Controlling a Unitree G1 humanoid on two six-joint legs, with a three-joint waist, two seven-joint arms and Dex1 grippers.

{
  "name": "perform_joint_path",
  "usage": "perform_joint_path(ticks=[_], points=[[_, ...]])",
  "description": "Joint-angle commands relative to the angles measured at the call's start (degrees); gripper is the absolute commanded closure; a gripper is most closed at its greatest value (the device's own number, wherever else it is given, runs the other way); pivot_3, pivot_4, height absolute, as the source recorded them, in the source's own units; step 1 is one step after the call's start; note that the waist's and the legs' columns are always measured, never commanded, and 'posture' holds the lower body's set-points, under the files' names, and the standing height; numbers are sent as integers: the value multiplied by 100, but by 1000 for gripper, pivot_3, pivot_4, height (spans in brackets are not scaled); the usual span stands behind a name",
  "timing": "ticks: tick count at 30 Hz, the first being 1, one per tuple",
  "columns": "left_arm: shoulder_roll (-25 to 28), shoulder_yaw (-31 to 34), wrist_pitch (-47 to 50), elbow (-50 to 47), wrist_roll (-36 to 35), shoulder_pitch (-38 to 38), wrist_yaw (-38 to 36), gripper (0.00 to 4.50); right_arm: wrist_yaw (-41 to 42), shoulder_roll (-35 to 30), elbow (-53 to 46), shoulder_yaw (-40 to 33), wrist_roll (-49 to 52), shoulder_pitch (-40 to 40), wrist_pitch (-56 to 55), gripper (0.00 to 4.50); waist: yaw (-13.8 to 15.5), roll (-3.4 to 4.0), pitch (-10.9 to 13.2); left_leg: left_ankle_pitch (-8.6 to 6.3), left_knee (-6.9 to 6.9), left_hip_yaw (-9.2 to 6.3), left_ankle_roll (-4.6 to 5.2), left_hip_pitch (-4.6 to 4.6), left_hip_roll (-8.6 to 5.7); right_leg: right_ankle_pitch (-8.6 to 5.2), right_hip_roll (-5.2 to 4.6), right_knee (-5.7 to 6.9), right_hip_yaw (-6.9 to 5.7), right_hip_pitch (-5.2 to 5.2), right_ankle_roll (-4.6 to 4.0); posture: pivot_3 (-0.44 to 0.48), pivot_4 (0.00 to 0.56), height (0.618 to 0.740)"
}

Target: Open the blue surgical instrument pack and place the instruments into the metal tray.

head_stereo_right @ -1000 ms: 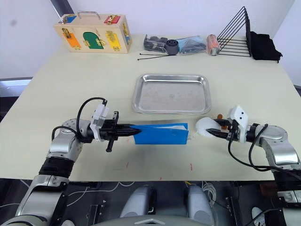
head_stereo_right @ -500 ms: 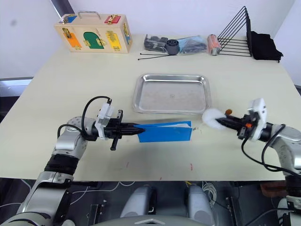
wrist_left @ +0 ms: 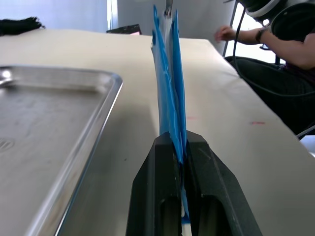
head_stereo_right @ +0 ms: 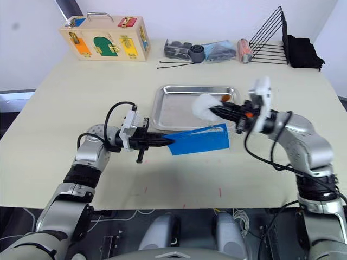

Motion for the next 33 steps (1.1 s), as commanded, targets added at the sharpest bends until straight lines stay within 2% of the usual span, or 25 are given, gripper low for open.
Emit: perform_joint_path(ticks=[1, 6, 11, 21, 26, 29, 33], points=[[-71, -126, -143, 112, 145, -99, -240, 4500, -37, 382, -72, 496, -523, -399, -617, 4488, 13, 0, 0, 0, 1, 2, 0, -2, -1, 0, -2, -2, 0, 0, 0, 0, 150, 740], [-109, -122, -204, 210, 183, -170, -262, 4500, -6, 769, 96, 988, -1173, -454, -1207, 4488, 30, 0, 0, 0, 8, 1, 1, -3, -2, 0, -4, 3, -3, 1, 1, 0, 150, 740], [-119, -87, -227, 238, 204, -180, -259, 4500, 202, 775, 225, 1302, -1723, -388, -1827, 4488, 15, 0, 0, 0, 7, 1, 1, -2, -2, 0, -3, 3, -3, 0, 1, 0, 150, 740], [-164, -62, -235, 259, 240, -220, -236, 4500, -31, 1311, 408, 1825, -2507, -289, -2781, 4488, 16, 0, 0, 0, 8, 0, 0, 1, -2, 0, -3, 7, -2, 1, 0, 0, 150, 740], [-151, -48, -243, 274, 248, -229, -232, 4500, -18, 1346, 310, 1728, -2432, -177, -2766, 4488, 14, 0, 0, 0, 8, 0, 0, 1, -2, 0, -3, 7, -2, 1, 0, 0, 150, 740], [-123, -13, -243, 267, 223, -212, -231, 4500, 388, 1036, 11, 1545, -1942, 143, -2433, 4488, 24, 0, 0, 0, 7, -2, 1, 1, -2, 0, -3, 6, -5, 2, 0, 0, 150, 740], [-119, 11, -240, 258, 194, -203, -236, 4500, 471, 866, -90, 1536, -1875, 355, -2404, 4488, 12, 0, 0, 0, 7, -1, 1, 3, -2, 0, -3, 8, -3, 2, 0, 0, 150, 740]])
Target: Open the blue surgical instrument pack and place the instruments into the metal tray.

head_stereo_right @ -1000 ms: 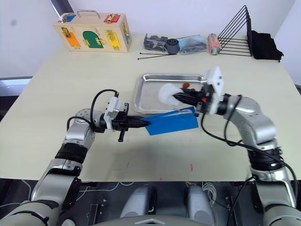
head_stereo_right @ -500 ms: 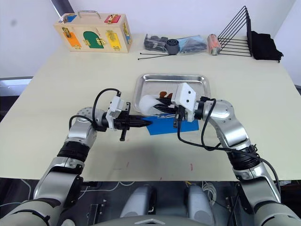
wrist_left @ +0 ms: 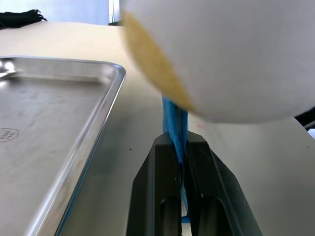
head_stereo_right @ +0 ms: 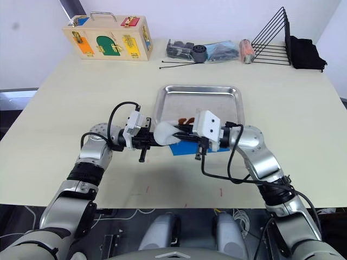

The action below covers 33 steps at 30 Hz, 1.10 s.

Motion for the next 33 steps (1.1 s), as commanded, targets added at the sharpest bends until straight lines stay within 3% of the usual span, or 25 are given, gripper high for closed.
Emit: perform_joint_path(ticks=[1, 5, 8, 12, 16, 20, 21, 23, 28, 33], points=[[7, 21, -18, -12, -21, -53, -184, 4500, 145, -125, -288, -12, 58, 127, -153, 4488, -8, 0, 0, 0, 0, 0, 0, 2, 0, 0, 0, 2, 0, 0, 0, 0, 150, 740], [13, 30, 12, -36, -38, -54, -185, 4500, 316, -245, -231, 118, -95, 256, -590, 4488, -10, 0, 0, 0, -1, 1, 0, 3, 0, 0, 2, 2, 2, 0, 0, 0, 150, 740], [26, 18, -6, 7, -9, -73, -200, 4500, 986, -480, -165, 406, -123, 328, -1142, 4488, -6, 0, 0, 0, -1, 1, 0, 4, 0, 0, 2, 3, 2, 0, 0, 0, 150, 740], [25, 9, -14, 47, 4, -109, -215, 4500, 991, -506, 343, 530, -657, 171, -2218, 4488, -13, 0, -1, 0, 0, 2, 0, 7, 0, 0, 2, 3, 3, 1, 0, 0, 150, 740], [34, -6, -11, 36, 12, -98, -233, 4500, 1015, -452, 626, 495, -666, 87, -2738, 3000, -11, -1, -1, 0, -1, 2, 0, 8, 0, 0, 3, 3, 4, 2, 0, 0, 150, 740], [60, -14, -7, 16, 27, -66, -244, 4500, 1131, -474, 681, 389, -466, 95, -3291, 1184, -11, -1, -1, 0, 0, 3, 0, 8, 0, 0, 2, 3, 4, 2, 0, 0, 150, 740], [69, -18, -15, 24, 40, -65, -244, 4500, 1134, -479, 683, 369, -447, 88, -3403, 549, -11, -1, 0, 0, 0, 2, 0, 8, 1, 0, 2, 3, 4, 2, 0, 0, 150, 740], [79, -19, -24, 37, 49, -65, -248, 4500, 1118, -483, 658, 296, -390, 71, -3688, 32, -11, -1, 0, 0, 0, 2, 0, 8, 1, 0, 2, 3, 4, 2, 0, 0, 150, 740], [79, -17, -47, 46, 47, -54, -261, 4500, 1141, -673, 472, 23, -14, 158, -4198, 32, -7, -1, 0, 0, 0, 3, 0, 8, 1, 0, 2, 3, 5, 2, 0, 0, 150, 740], [79, -20, -67, 72, 50, -60, -272, 4500, 1067, -908, 200, -317, 655, 354, -4035, 32, -8, -1, -1, 0, -1, 2, 0, 8, 1, 0, 2, 4, 5, 2, 0, 0, 150, 740]])
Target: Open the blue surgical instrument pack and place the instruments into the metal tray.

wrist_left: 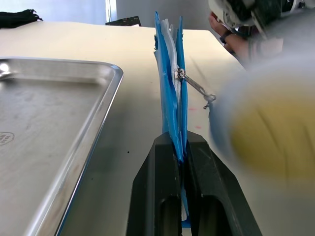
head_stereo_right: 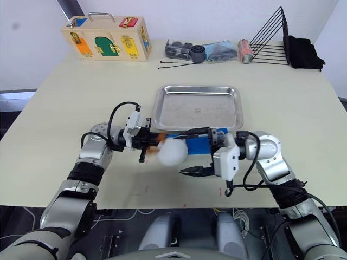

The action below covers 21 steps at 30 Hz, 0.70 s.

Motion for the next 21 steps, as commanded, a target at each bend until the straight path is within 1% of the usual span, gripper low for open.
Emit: perform_joint_path(ticks=[1, 2, 4, 9, 15, 18, 20, 21], points=[[76, -12, -59, 44, 41, -47, -250, 4500, -218, -74, -347, -476, 627, 103, 230, 32, 0, 0, 0, 0, 0, 0, 0, 0, 0, 0, 0, 0, 0, 0, 0, 0, 150, 740], [76, -13, -61, 47, 41, -48, -254, 4500, -294, -79, -359, -549, 700, 124, 372, 32, -2, 0, 0, 0, 0, 1, 0, 0, 0, 0, 0, 0, 1, 0, 0, 0, 150, 740], [73, -17, -69, 50, 40, -51, -259, 4500, -496, -200, -236, -755, 953, 206, 1140, 32, 2, 0, 0, 0, 0, 2, 0, 1, 0, 0, 0, 1, 2, 0, 0, 0, 150, 740], [63, -48, -103, 50, 53, -45, -274, 4500, -488, -655, 184, -905, 1130, 327, 2683, 32, 8, 0, 0, 0, 0, 5, 0, 0, 0, 0, 0, 0, 3, 1, 0, 0, 150, 740], [61, -83, -120, 38, 62, -51, -275, 4500, -540, -759, 601, -864, 999, 110, 3822, 32, 4, 0, 0, 0, 0, 6, 1, 1, 0, 0, 1, 1, 5, 0, 0, 0, 150, 740], [66, -86, -117, 16, 65, -56, -274, 4500, -330, -773, 719, -766, 862, 21, 4091, 32, 4, 0, 0, 0, 0, 7, 1, 1, 0, 0, 0, 0, 6, 0, 0, 0, 150, 740], [73, -80, -110, 2, 68, -58, -272, 4500, -131, -742, 639, -763, 971, 25, 4328, 32, 8, 0, 0, 0, 0, 6, 1, 1, 0, 0, 0, 0, 5, 0, 0, 0, 150, 740], [79, -76, -103, -7, 66, -57, -270, 4500, -42, -724, 586, -767, 1036, 29, 4438, 271, 7, 0, 0, 0, 0, 6, 1, 0, 0, 0, 0, -1, 5, 0, 0, 0, 150, 740]])
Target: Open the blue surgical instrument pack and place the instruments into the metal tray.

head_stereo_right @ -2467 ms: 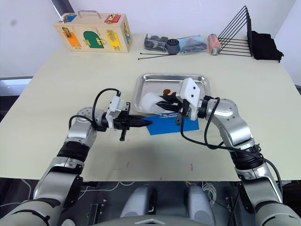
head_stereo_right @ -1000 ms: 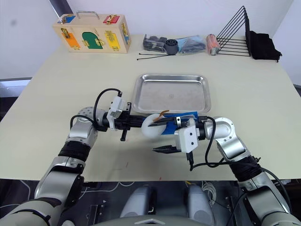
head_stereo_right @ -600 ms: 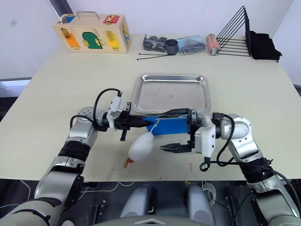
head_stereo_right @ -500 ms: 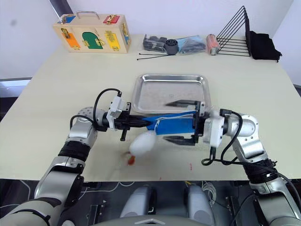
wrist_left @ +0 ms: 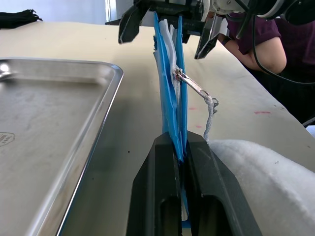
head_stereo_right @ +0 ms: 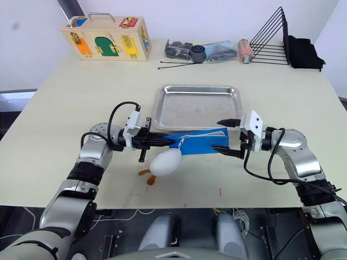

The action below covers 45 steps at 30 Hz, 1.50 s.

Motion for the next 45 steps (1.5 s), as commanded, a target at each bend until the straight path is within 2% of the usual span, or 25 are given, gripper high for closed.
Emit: perform_joint_path(ticks=[1, 3, 9, 10, 22, 24, 25, 28, 29, 30, 32, 33, 34, 39, 45], points=[[78, -46, -50, -35, 54, -44, -268, 4500, 340, 16, -221, -38, 229, -49, 342, 578, -1, 0, 0, 0, 0, 0, 0, 0, 0, 0, 0, 0, 0, 0, 0, 0, 150, 740], [89, -44, -50, -38, 56, -40, -267, 4500, 415, 57, -273, -67, 265, -55, 460, 1284, -4, 0, 0, 0, 0, 0, 0, 0, 0, 0, 0, 0, 0, 0, 0, 0, 150, 740], [89, -46, -56, -24, 66, -34, -253, 4500, 557, 122, -346, -113, 274, -88, 665, 4239, -5, 0, 0, 0, 0, -1, 0, 0, 0, 0, 0, 0, 0, 0, 0, 0, 150, 740], [88, -49, -59, -30, 66, -24, -253, 4500, 561, 140, -355, -127, 277, -91, 686, 4450, -8, 0, 0, 0, 0, -1, 0, 0, 0, 0, 0, 0, -1, 0, 0, 0, 150, 740], [136, -7, 170, -98, 7, 13, -175, 4500, 514, 327, -304, -251, 208, 68, 583, 4450, -13, 0, 0, 0, 0, -2, 0, 0, 0, 0, 1, 0, -1, 0, 0, 0, 150, 740], [213, 107, 300, -157, -65, 18, -76, 3806, 514, 422, -185, -285, 135, 156, 344, 4500, -24, 0, 0, 0, 0, -2, 0, 0, 0, 0, 1, 1, 0, 0, 0, 0, 150, 740], [246, 169, 346, -188, -101, 26, -21, 3603, 543, 443, -132, -286, 92, 192, 252, 4500, -28, 0, 0, 0, 0, -3, 0, 0, 1, 0, 1, 1, -1, 0, 0, 0, 150, 740], [330, 325, 441, -326, -190, 90, 93, 2253, 593, 493, -44, -305, 47, 253, 111, 4500, -21, 1, 1, 0, -1, -2, 0, 0, 1, 0, 2, 1, 0, -2, 0, 0, 150, 740], [360, 375, 476, -402, -221, 132, 128, 1946, 589, 510, -42, -321, 56, 274, 89, 4500, -15, 1, 1, 0, -1, -1, 0, 0, 1, 0, 1, 1, 0, -1, 0, 0, 150, 740], [517, 495, 611, -696, -334, 345, 116, 1388, 587, 526, -12, -327, 43, 297, 42, 4500, -11, 1, 1, 0, -1, -2, 0, -1, 1, 0, 1, 1, 0, -1, 0, 0, 150, 740], [767, 668, 901, -1243, -532, 738, 86, 809, 596, 547, 23, -340, 29, 328, -4, 4500, -42, 2, 1, 0, -1, -3, 0, -1, 2, 0, 1, 0, 0, -2, 0, 0, 150, 740], [885, 738, 1095, -1548, -654, 948, 93, 311, 596, 556, 48, -348, 22, 337, -22, 4500, -39, 2, 2, 0, -4, -3, 0, -1, 3, 0, 1, 0, 2, -4, 0, 0, 150, 740], [949, 775, 1238, -1765, -734, 1085, 123, 28, 598, 560, 56, -357, 22, 347, -31, 4500, -19, 2, 2, 0, -5, -4, 0, 0, 4, 0, 1, -1, 2, -3, 0, 0, 150, 740], [1280, 960, 1903, -2899, -1141, 1974, 325, 28, 664, 586, 204, -338, -60, 356, -153, 4500, -5, 2, 3, 0, -3, -7, 0, 1, 4, 0, -2, 0, 0, -1, 0, 0, 150, 740], [1169, 686, 2099, -3553, -1038, 2474, 764, 28, 697, 661, 338, -295, -102, 298, -241, 4500, 0, 2, 2, 0, -4, -3, 0, 2, 4, 0, -2, 0, 1, -1, 0, 0, 150, 740]])
